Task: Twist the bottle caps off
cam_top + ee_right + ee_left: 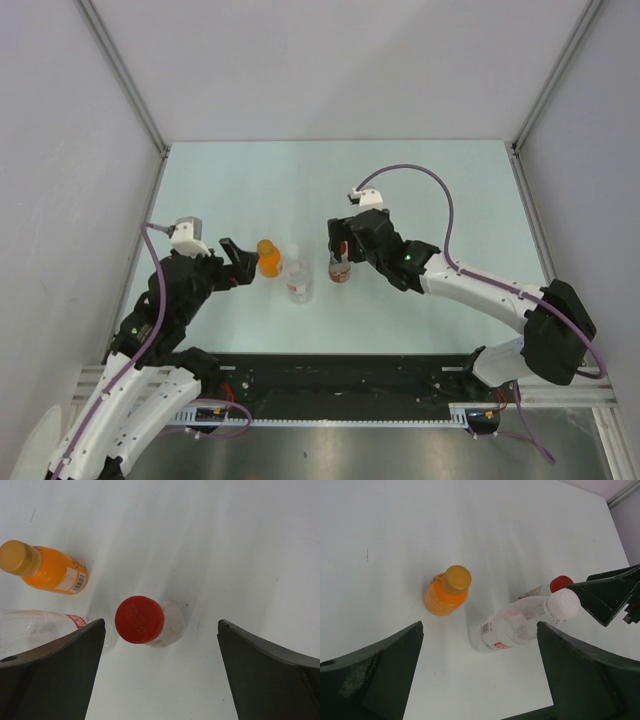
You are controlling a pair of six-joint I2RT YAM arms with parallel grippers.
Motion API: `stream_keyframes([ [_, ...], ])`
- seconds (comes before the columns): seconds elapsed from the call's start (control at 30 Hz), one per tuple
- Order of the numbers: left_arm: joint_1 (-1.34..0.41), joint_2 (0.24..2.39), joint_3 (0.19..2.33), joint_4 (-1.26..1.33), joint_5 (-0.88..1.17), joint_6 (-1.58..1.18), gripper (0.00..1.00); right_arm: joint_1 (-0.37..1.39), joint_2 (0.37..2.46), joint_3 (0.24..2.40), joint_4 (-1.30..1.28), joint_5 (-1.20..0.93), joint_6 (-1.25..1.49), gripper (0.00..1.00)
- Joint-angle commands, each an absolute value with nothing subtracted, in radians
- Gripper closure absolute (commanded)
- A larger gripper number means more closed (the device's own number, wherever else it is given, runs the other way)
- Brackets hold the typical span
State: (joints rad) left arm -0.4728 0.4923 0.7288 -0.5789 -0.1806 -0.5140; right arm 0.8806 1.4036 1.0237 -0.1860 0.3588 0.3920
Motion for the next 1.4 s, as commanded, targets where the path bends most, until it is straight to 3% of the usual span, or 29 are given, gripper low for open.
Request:
stream_keyframes([
  [0.0,-0.476,0.483,0.718,-0.574,-0.192,-0.495,0.00,0.873,1.436,1.057,-0.123,0.322,0.403,0.02],
  [0.57,-0.476,0.482,0.712,-0.578,-0.207,-0.497,0.00,0.839,1.549,1.058,-0.054,0.279,0.410,0.18],
  [0.73,-0.477,0.482,0.712,-0.580,-0.215,-0.499,0.00,0.838,1.559,1.058,-0.023,0.275,0.397,0.37],
  [0.77,-0.476,0.482,0.713,-0.580,-0.216,-0.499,0.00,0.838,1.562,1.058,-0.023,0.272,0.399,0.45],
  [1.13,-0.477,0.456,0.753,-0.600,-0.259,-0.502,0.00,0.839,1.433,1.058,-0.138,0.317,0.391,0.76],
  [1.23,-0.476,0.453,0.813,-0.598,-0.301,-0.466,0.00,0.839,1.306,1.060,-0.214,0.354,0.388,1.00],
  [1.37,-0.477,0.475,0.937,-0.586,-0.374,-0.423,0.00,0.842,1.166,1.107,-0.340,0.428,0.391,1.00],
])
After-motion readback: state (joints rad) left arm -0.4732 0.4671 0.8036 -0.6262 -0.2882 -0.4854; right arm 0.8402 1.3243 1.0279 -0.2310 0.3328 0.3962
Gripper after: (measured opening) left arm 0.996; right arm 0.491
